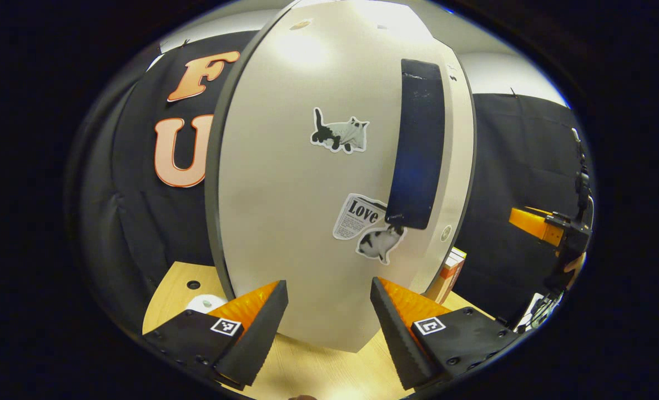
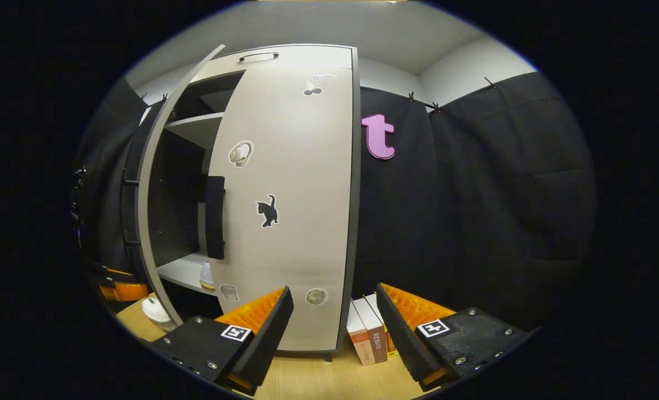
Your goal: Grab one shoe with the right hand and put it into the shoe cabinet, grab the other shoe with the left hand and put it into the shoe cabinet; then close the right door with the right hand and the left door with the left hand.
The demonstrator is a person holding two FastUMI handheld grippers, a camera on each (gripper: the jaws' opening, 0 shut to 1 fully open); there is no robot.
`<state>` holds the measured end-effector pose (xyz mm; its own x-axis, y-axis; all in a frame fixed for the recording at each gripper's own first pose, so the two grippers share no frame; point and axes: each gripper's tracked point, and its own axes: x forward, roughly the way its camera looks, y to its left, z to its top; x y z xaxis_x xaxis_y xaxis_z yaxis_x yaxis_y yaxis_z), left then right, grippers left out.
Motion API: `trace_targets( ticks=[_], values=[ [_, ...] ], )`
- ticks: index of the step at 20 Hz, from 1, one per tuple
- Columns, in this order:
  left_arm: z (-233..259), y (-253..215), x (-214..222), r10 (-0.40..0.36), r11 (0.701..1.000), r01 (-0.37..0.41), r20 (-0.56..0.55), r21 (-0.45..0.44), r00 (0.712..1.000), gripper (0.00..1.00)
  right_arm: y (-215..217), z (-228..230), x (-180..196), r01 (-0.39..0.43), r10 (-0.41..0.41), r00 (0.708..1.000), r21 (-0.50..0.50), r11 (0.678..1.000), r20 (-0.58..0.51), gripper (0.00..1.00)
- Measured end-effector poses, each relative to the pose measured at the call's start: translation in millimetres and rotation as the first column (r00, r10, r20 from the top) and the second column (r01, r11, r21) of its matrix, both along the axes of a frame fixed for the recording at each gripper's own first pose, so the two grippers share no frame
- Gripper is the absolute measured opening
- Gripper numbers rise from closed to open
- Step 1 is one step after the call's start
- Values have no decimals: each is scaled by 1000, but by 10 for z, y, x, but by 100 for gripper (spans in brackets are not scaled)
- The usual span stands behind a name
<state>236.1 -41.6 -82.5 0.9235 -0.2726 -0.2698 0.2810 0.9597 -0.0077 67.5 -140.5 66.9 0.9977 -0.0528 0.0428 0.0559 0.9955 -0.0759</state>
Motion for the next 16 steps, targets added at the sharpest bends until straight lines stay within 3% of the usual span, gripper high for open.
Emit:
trace_targets(
  ticks=[3, 16],
  values=[
    [-51, -29, 122, 22, 999, -23, 16, 39, 1000, 97, -88, -1, -18, 17, -17, 1000, 0, 1000, 1, 93],
    [-77, -64, 420, 103, 993, -109, 103, 53, 989, 97, -317, -35, 15, 48, -48, 999, 7, 999, -1, 93]
  ],
)
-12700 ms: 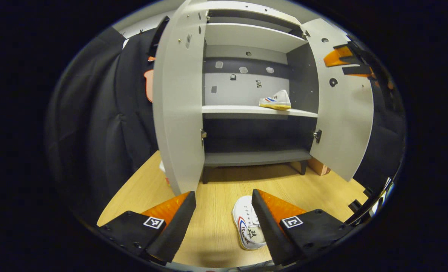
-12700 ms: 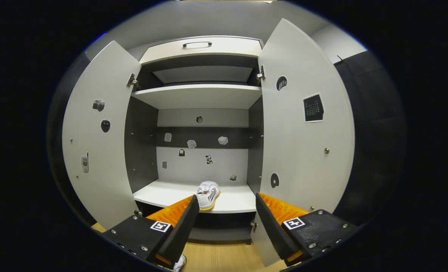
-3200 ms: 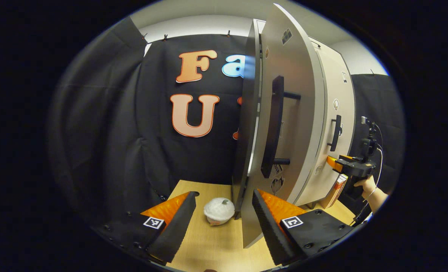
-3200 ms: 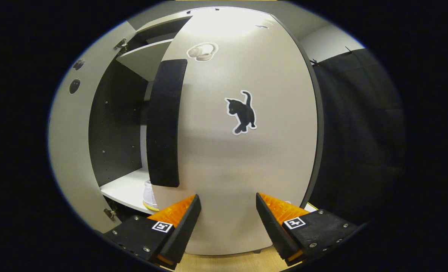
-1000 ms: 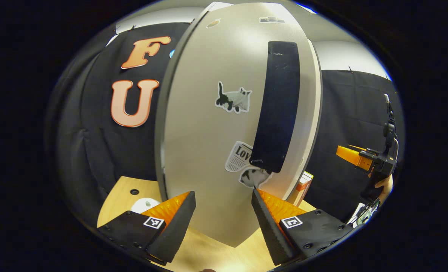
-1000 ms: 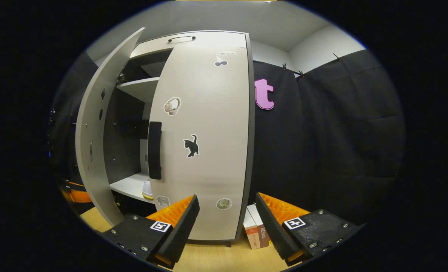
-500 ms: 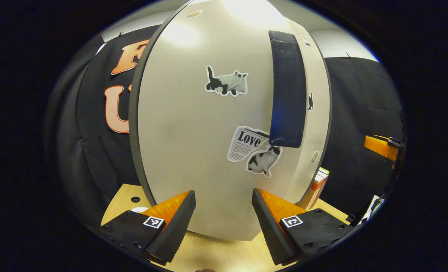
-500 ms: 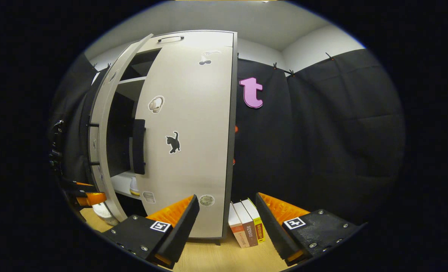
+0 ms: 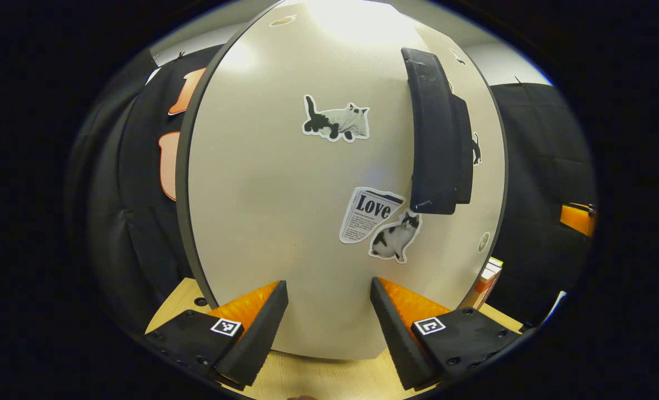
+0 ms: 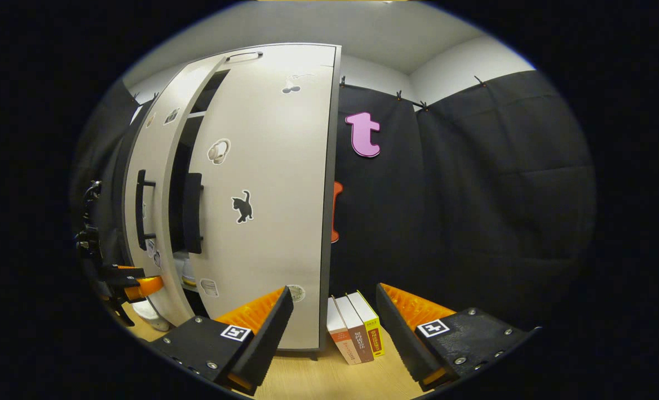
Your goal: Grab one shoe with the right hand and put it into the shoe cabinet, grab the other shoe with the left hand and put it into the shoe cabinet; then close the right door with the right hand and the left door with the left hand.
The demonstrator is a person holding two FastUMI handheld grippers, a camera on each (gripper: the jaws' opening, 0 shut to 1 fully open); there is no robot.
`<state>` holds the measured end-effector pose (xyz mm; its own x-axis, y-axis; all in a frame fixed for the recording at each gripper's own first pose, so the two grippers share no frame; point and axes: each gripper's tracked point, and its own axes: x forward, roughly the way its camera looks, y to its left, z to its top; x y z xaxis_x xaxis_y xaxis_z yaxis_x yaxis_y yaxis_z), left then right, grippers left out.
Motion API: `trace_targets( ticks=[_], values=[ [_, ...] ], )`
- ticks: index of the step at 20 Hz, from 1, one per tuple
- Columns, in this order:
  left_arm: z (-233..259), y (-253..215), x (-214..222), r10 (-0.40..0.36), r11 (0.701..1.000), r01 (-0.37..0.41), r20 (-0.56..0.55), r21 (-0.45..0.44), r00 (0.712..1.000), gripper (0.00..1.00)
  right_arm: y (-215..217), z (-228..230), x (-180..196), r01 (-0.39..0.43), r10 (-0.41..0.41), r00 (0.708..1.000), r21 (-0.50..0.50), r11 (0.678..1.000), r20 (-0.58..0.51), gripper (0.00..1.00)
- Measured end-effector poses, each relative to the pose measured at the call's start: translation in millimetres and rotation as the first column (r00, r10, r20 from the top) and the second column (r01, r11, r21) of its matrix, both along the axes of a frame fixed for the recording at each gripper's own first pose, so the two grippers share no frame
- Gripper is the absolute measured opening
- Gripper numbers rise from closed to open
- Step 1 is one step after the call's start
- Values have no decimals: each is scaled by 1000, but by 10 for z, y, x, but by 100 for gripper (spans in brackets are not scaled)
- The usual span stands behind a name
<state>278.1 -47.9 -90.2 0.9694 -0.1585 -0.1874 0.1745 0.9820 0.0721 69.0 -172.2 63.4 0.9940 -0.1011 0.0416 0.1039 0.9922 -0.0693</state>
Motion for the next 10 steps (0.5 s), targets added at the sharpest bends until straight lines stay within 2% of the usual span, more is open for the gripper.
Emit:
trace_targets(
  ticks=[5, 10],
  values=[
    [-15, -81, 0, 12, 1000, -12, -4, 0, 1000, 97, -17, -12, 92, -10, 10, 1000, 12, 1000, -4, 93],
    [-12, -72, -23, 55, 998, -54, -14, 33, 998, 95, -32, 8, 177, -26, 27, 1000, 12, 1000, -11, 93]
  ],
)
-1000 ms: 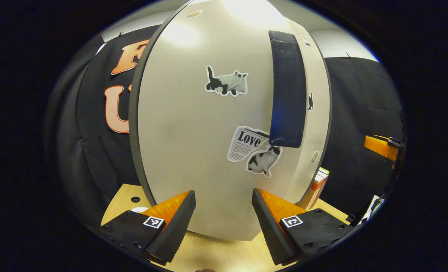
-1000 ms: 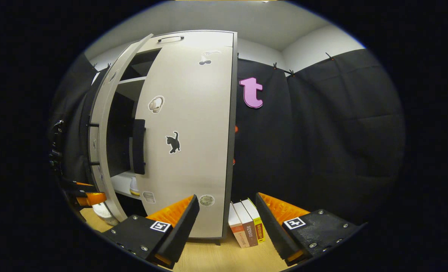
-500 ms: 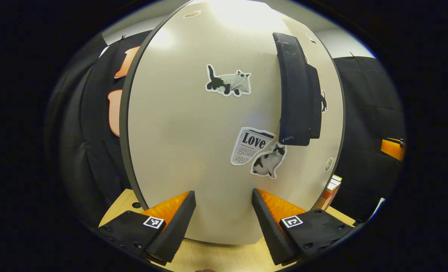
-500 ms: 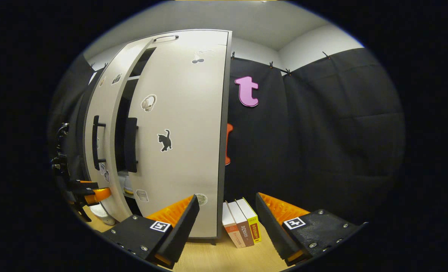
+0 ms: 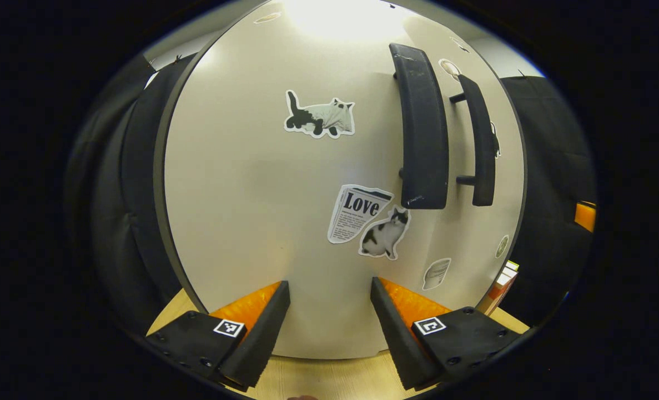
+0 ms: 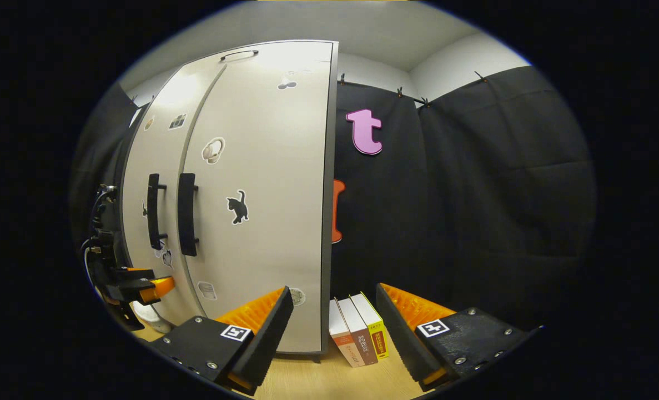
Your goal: Grab one shoe with the right hand and put it into the shoe cabinet, grab the other shoe with the left hand and put it into the shoe cabinet; then close the right door with the right hand and the left door with the left hand.
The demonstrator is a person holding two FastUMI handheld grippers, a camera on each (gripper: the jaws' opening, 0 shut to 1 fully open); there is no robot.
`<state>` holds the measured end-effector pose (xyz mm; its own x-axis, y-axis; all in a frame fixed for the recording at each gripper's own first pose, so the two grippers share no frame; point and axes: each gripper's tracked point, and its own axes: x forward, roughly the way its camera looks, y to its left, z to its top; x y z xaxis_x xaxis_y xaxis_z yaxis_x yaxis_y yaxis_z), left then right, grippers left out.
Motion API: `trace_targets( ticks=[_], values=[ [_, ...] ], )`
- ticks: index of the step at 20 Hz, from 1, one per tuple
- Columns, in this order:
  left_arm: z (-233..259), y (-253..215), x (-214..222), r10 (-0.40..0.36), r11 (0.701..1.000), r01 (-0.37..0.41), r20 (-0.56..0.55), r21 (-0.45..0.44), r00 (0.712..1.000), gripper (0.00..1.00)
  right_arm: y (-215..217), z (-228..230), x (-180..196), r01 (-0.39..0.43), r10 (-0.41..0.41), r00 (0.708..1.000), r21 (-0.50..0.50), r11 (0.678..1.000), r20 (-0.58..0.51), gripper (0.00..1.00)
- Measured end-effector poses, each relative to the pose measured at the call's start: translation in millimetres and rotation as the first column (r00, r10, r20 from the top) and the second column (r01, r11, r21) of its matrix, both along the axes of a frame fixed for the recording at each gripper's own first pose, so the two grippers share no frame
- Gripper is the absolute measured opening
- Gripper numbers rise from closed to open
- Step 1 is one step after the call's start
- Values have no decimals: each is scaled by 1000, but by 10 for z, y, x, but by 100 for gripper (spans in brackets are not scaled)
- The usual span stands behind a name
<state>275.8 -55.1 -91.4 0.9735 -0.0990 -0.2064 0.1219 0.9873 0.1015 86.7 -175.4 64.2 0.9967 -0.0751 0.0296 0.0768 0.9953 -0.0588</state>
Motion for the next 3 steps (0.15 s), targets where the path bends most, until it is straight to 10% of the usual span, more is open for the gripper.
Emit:
trace_targets(
  ticks=[3],
  values=[
    [141, -14, -98, -4, 1000, 3, -15, -11, 1000, 95, -25, 77, 39, -10, 10, 1000, 6, 1000, -5, 93]
  ],
)
